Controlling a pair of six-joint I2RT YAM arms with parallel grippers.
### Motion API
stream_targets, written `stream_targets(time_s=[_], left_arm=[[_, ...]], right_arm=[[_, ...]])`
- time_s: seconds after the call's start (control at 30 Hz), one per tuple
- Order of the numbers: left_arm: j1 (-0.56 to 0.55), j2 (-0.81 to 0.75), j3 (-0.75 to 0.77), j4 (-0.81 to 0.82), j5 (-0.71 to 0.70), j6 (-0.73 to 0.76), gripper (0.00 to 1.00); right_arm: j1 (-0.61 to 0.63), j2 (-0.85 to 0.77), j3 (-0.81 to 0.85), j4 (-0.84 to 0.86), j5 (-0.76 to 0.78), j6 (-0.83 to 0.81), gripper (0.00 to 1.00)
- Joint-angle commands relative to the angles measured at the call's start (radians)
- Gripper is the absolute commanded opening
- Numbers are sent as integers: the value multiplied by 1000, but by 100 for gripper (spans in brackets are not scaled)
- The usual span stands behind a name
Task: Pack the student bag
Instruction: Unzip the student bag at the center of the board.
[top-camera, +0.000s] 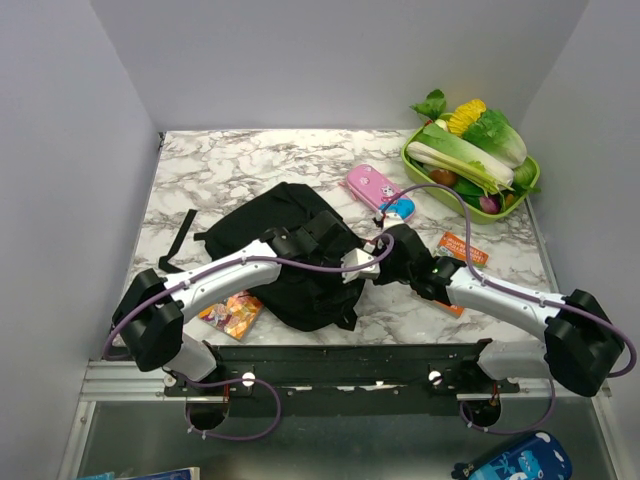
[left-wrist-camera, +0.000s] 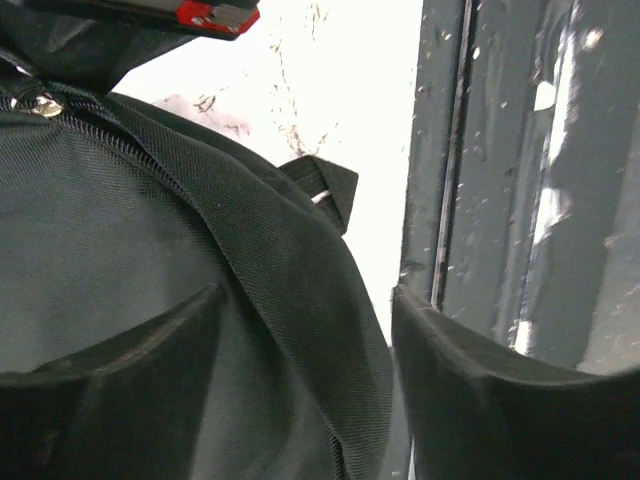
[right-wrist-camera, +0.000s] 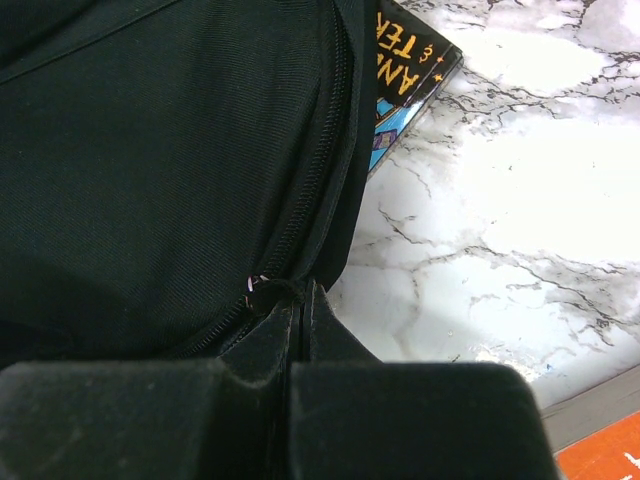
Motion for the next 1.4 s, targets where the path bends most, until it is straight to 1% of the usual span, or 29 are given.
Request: stream_targets(time_s=[0.0,0.03,0.07,0.13,0.17,0.2,0.27,0.37,0.5,0.67,0.8,1.0,1.1,1.17,1.27,1.37], left_arm=[[-7,-15,-31,27,-16,68,64],[-7,-12,-25,9,13,89,56],[-7,-7,-21,-5,18,97,44],[-11,1,-20,-21,13,99,36],[-13,-7,-26,-16,-10,100,26],[-18,-24,-44,5,-23,103,19],[-24,-39,-57,13,-57,103,0],[-47,-62,-64,-5,-67,122,0],[-103,-111,-92,-73,-100,168,0],[-162,-146,-113,-130,-152,202,0],[-177,-179,-126,-147,-153,193,0],[-185,-194,-132,-165,-152,186,0],[-183,-196,-146,-173,-212,231,0],[-179,-208,-169,-176,-205,249,0],[-180,-211,-161,-197,-174,242,0],[-180,-212,-152,-193,-188,242,0]], right_arm=[[0,14,22,35,23,-1,1],[-3,12,22,35,23,-1,1],[-6,11,22,35,21,4,1],[-25,6,20,37,12,8,1],[-29,5,20,38,3,11,1],[-40,3,22,41,-1,11,1],[-48,5,28,43,-15,8,1],[-66,20,48,41,-32,-1,1],[-98,47,91,26,-40,-13,1],[-118,146,183,15,-28,-45,1],[-125,236,265,3,9,-85,1],[-126,345,335,3,60,-102,1],[-126,380,368,3,118,-99,1],[-126,393,391,3,149,-96,1],[-126,422,417,1,202,-96,1],[-126,457,445,-9,225,-92,1]])
